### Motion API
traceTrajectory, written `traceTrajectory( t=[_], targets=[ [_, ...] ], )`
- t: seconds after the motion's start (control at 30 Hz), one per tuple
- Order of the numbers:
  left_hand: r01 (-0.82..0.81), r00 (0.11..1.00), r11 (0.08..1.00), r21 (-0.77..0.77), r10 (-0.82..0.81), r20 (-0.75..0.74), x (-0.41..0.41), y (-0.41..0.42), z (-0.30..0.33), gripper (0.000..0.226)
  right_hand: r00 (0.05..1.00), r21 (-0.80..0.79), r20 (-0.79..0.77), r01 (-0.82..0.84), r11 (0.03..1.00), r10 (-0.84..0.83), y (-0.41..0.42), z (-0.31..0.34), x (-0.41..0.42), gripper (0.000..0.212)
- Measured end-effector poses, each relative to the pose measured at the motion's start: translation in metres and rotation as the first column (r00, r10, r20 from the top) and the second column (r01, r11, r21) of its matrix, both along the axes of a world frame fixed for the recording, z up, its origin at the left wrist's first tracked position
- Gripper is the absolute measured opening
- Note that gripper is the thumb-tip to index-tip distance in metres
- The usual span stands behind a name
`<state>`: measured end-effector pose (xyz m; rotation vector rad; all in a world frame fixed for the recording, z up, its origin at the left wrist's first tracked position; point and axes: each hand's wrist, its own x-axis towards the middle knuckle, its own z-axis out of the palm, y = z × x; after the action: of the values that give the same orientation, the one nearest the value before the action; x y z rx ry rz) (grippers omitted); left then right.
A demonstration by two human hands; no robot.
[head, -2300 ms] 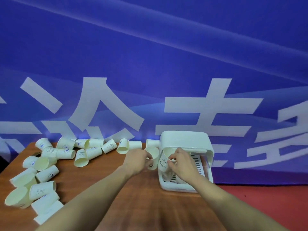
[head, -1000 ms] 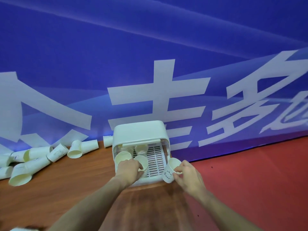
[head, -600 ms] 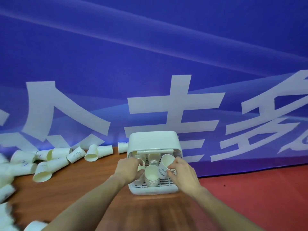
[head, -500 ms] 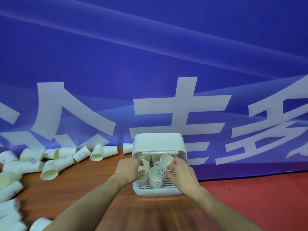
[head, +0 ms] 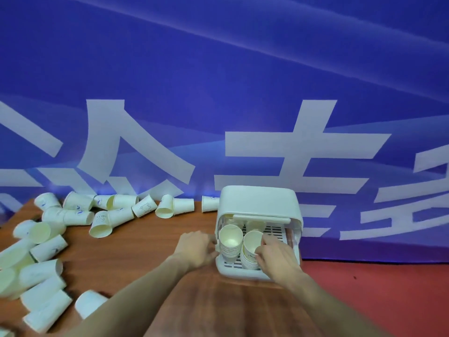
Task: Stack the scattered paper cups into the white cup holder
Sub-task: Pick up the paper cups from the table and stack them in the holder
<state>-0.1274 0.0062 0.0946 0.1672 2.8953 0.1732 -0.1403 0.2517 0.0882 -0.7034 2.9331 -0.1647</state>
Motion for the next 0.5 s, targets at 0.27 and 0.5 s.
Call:
traceTrajectory(
  t=[0.27, 0.5],
  targets=[
    [0.015, 0.998, 1.000, -0.009, -0.015, 0.062, 0.001, -0.012, -0.025, 0.037, 0.993, 0.071, 0.115, -0.009, 0.997, 0.001, -0.006, -0.025, -0.003, 0.029],
    [0.002, 0.998, 0.999, -0.033, -0.001, 0.055, -0.004, -0.023, -0.019, 0.042, 0.997, -0.010, 0.071, 0.006, 1.000, -0.006, -0.014, -0.010, -0.006, 0.033]
  ],
)
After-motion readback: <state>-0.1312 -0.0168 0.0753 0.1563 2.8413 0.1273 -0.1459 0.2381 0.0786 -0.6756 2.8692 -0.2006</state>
